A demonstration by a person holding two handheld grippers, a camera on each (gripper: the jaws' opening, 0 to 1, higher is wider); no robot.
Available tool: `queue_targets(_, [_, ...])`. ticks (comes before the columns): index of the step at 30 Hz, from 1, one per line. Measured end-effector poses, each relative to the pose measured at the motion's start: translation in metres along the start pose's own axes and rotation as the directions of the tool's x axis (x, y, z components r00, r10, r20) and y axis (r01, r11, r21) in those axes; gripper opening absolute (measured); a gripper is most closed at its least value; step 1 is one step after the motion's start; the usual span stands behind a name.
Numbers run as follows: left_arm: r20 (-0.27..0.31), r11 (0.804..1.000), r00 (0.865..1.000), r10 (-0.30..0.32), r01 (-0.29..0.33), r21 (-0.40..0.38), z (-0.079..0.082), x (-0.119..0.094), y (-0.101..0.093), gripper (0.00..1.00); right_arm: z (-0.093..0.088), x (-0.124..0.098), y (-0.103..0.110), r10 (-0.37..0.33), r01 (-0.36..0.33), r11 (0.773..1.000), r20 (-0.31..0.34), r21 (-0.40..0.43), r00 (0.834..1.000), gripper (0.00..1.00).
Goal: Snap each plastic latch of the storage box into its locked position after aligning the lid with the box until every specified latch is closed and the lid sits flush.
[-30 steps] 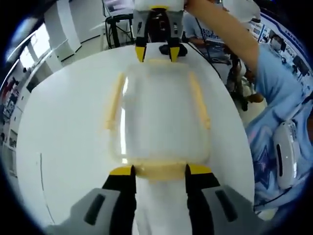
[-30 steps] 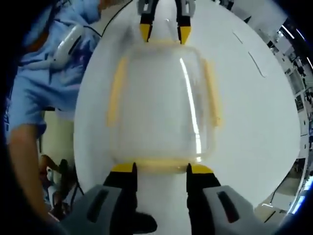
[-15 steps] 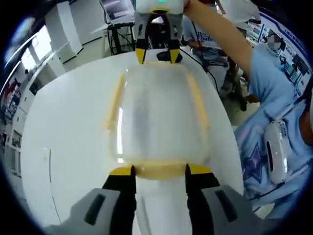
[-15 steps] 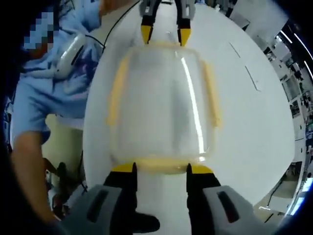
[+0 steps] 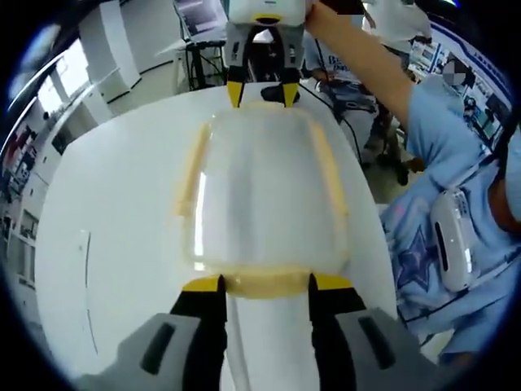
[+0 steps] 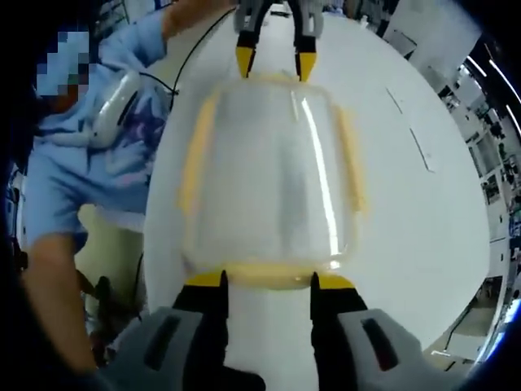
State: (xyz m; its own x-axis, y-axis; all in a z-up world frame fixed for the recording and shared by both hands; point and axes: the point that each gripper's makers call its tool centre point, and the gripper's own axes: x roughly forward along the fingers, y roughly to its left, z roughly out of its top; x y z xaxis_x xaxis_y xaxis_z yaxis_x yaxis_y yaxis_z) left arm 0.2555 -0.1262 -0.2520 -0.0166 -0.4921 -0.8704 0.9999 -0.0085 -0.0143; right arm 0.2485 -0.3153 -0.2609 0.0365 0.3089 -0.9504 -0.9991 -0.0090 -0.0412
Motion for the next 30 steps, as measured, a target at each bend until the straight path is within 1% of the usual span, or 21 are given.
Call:
queue_targets(4, [0.009,1.0,1.0,0.005,-0.005,-0.004,-0.006,-0.008,0.001,0.38,0.008,-0.001,-0.003,-0.004,0.004,1.0,0.014,-0.003,1.0,0.38])
queue_targets(9, [0.009,1.0,1.0,0.003,-0.003,-0.01,-0.013,-0.013,0.001,0.38,0.018,0.0,-0.005,0.0,0.001,1.0,0.027,-0.008,1.0,0.38])
queue_targets(15, [0.011,1.0,1.0,-0.003,0.004,-0.027,-0.03,-0.02,0.002,0.38,0.034,0.008,-0.007,0.011,-0.01,1.0,0.048,-0.017,0.999,0.38])
queue_targets(21, [0.012,0.999,1.0,-0.003,0.004,-0.039,-0.042,-0.026,0.002,0.38,0.047,0.012,-0.01,0.015,-0.014,1.0,0.062,-0.027,0.998,0.38])
queue_targets(25, [0.006,0.999,1.0,-0.003,0.003,-0.048,-0.054,-0.033,0.001,0.38,0.062,0.014,-0.013,0.024,-0.021,0.999,0.076,-0.033,0.997,0.38])
queue_targets(28, [0.005,0.998,1.0,-0.003,0.003,-0.055,-0.062,-0.038,0.0,0.38,0.068,0.016,-0.013,0.026,-0.023,0.999,0.076,-0.039,0.997,0.38])
queue_targets(30, [0.004,0.998,1.0,-0.001,0.001,-0.057,-0.067,-0.041,-0.001,0.38,0.076,0.017,-0.012,0.031,-0.027,0.999,0.085,-0.043,0.996,0.38])
